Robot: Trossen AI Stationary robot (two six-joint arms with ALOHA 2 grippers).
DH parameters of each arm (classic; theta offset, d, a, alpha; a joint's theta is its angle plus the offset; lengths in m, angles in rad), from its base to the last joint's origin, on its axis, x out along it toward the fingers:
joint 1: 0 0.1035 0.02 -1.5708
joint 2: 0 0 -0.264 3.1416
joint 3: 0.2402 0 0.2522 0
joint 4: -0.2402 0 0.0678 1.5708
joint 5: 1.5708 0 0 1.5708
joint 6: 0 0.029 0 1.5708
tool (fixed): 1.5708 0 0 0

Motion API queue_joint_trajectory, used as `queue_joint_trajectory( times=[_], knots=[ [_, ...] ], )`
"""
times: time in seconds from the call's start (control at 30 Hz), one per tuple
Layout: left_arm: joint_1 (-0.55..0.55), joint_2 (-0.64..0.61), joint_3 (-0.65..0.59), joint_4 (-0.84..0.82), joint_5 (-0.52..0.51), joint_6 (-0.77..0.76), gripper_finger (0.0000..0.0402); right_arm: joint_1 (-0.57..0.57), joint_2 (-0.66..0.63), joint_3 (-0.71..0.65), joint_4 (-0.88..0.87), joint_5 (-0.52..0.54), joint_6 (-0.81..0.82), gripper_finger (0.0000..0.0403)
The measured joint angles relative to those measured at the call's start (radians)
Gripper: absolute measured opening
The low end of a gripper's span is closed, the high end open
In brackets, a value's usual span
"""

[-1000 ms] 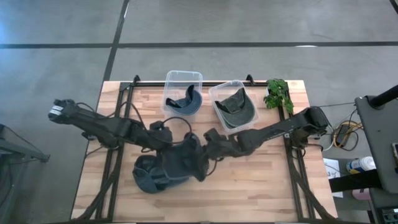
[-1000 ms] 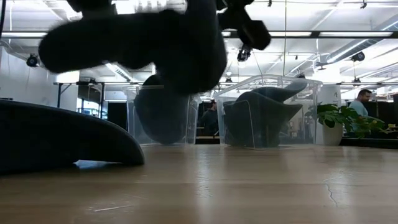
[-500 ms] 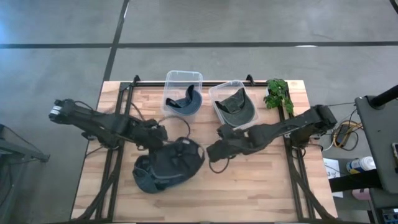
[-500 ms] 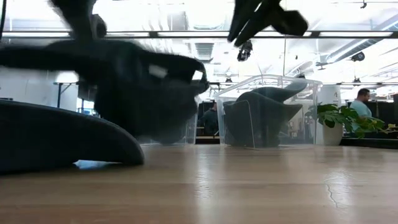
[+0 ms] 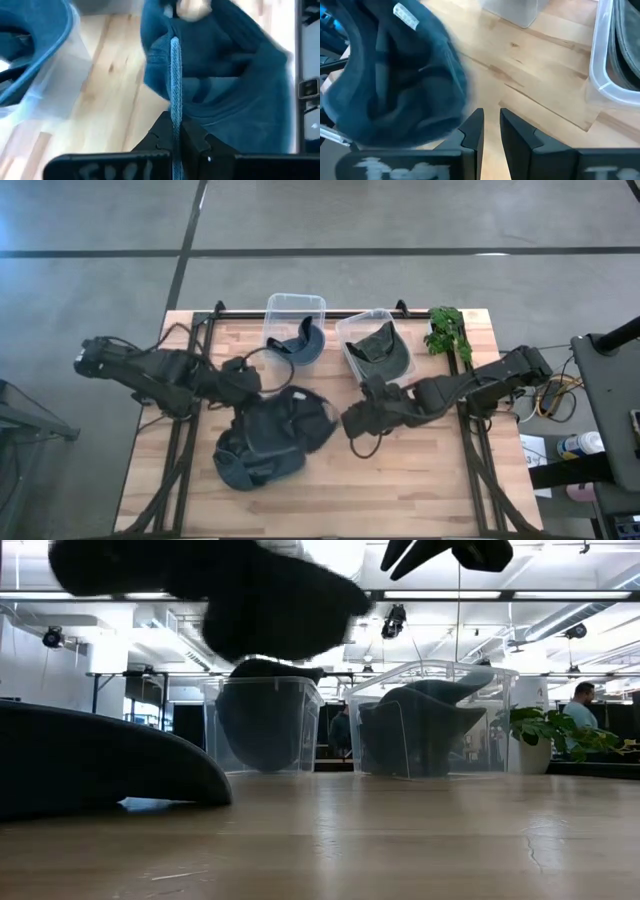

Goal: Pick & Place hat
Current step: Put the right blue cap into the left bin

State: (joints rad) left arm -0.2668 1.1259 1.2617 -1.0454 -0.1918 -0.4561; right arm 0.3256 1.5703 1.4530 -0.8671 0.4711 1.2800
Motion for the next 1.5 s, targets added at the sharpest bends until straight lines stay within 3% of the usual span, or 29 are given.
queue_joint_trajectory(
  times=[0.2,0.5,0.8,1.13,1.5],
  knots=[
    [-0.004,-0.007,0.039,-0.001,-0.064,-0.039,0.0007,0.0,0.0,0.0,-0.001,-0.006,0.002,0.0059],
    [-0.015,-0.008,0.175,-0.043,-0.053,-0.003,0.0007,0.001,0.002,-0.039,-0.037,-0.009,0.105,0.0059],
    [-0.016,0.001,0.193,0.03,-0.053,0.044,0.0007,-0.016,0.002,-0.094,0.346,-0.027,-0.028,0.0059],
    [-0.015,0.116,0.172,0.071,-0.06,0.095,0.0009,-0.044,0.012,-0.096,0.539,-0.074,-0.119,0.0059],
    [-0.003,0.292,0.175,0.173,-0.006,0.143,0.0009,-0.045,0.118,-0.097,0.508,-0.17,0.031,0.0059]
  ],
)
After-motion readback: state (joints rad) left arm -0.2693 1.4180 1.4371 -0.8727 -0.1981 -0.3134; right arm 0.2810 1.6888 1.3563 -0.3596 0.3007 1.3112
